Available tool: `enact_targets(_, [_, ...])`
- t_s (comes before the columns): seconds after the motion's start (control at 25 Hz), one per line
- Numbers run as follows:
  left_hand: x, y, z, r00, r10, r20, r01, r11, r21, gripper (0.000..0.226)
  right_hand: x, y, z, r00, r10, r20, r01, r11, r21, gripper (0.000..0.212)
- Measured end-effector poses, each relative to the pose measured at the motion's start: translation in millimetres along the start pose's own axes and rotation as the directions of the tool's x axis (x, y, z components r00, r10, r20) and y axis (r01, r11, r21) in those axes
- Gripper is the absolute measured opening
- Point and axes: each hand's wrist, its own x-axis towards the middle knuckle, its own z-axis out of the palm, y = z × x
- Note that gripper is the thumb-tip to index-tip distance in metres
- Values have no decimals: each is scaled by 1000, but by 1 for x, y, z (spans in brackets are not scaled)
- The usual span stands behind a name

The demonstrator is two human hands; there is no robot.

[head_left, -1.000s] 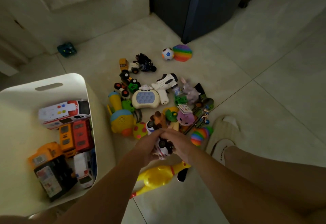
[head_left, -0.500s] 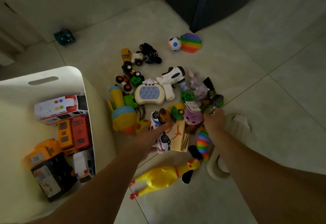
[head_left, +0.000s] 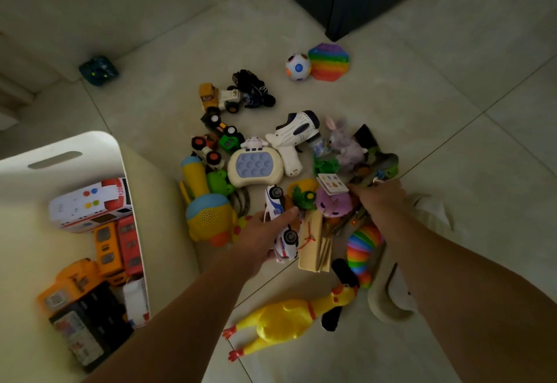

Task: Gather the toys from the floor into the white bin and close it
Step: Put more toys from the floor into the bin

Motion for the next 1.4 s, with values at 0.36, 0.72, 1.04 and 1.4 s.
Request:
enact_targets(0.36, [-31,11,0,998,55,-14,-56,996,-71,46,-60,-5,-48,977,-129,-172,169,956,239,61])
enact_targets(0.72, [-144,64,-48,942,331,-50,-333,942,-37,26,-187,-81,-99,789,-546,-282,590,801,99,62])
enact_targets(1.04, [-223,48,-180,852,359,-381,-440,885,-150,38,-325,-141,-41,632,-774,37,751,623,219,66])
enact_targets(1.4, [-213,-24,-248,879,138,-457,-243,953,-180,61,-393,-157,58,454,-827,333,885,376,-273,112])
